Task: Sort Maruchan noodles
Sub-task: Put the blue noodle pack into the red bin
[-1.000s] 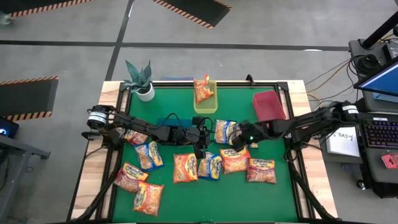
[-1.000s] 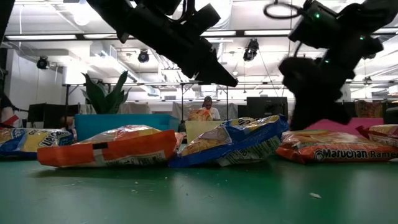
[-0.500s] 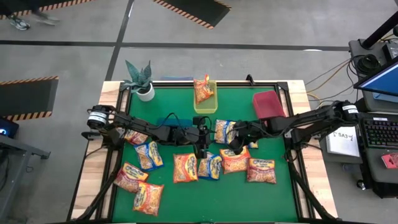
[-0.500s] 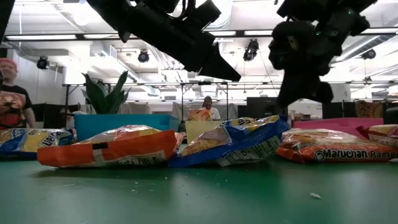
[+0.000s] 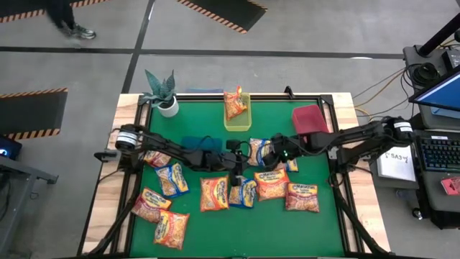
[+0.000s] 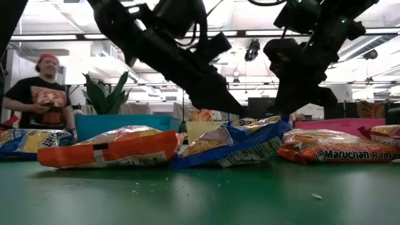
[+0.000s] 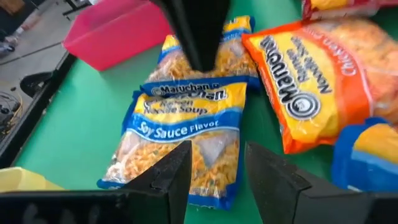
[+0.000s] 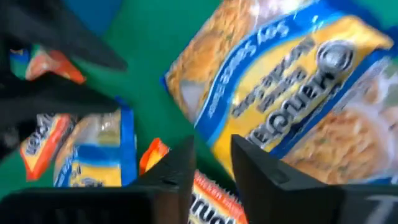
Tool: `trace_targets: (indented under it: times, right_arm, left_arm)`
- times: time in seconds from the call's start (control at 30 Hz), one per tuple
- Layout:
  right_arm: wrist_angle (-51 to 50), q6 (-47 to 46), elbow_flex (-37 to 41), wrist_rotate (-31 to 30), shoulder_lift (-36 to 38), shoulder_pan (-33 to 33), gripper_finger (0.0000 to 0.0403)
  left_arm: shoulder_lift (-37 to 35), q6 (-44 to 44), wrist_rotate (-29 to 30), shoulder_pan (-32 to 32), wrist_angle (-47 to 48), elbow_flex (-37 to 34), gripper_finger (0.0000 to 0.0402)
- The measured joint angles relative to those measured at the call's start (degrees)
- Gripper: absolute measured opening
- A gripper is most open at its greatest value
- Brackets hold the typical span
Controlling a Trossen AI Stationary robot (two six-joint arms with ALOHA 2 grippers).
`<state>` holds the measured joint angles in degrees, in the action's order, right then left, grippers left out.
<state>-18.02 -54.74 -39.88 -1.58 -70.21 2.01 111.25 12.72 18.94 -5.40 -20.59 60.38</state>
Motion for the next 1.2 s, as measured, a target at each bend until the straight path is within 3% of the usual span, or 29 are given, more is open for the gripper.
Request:
trace_targets:
  times: [0.23,0.4,0.57,0.73,0.93,1.2]
  right_arm:
    - [0.06,4.88,0.0,-0.13,-0.01,6.51,0.021]
    - [5.6,9.22,0.0,-3.19,-0.03,9.53,0.025]
    - [9.13,9.42,0.0,-2.16,0.12,11.67,0.0259]
    - [9.0,8.9,0.0,3.49,-0.01,12.43,0.0251]
    - [2.11,7.15,0.0,5.16,-0.07,12.3,0.0248]
    - [1.12,6.82,0.0,5.07,-0.6,12.3,0.0292]
  left_arm:
    - [2.21,-0.21,0.04,1.23,-1.46,0.0,0.0112]
    - [3.84,-0.38,0.02,1.83,-2.8,0.8,0.0095]
    - [6.92,-0.3,-0.39,1.94,-3.04,3.03,0.0074]
    - [9.4,-0.21,-0.01,1.94,0.36,5.69,0.0049]
    - [9.07,-1.36,0.07,1.94,7.24,6.66,0.0027]
    - [9.01,-4.18,0.06,2.07,8.73,6.1,0.0003]
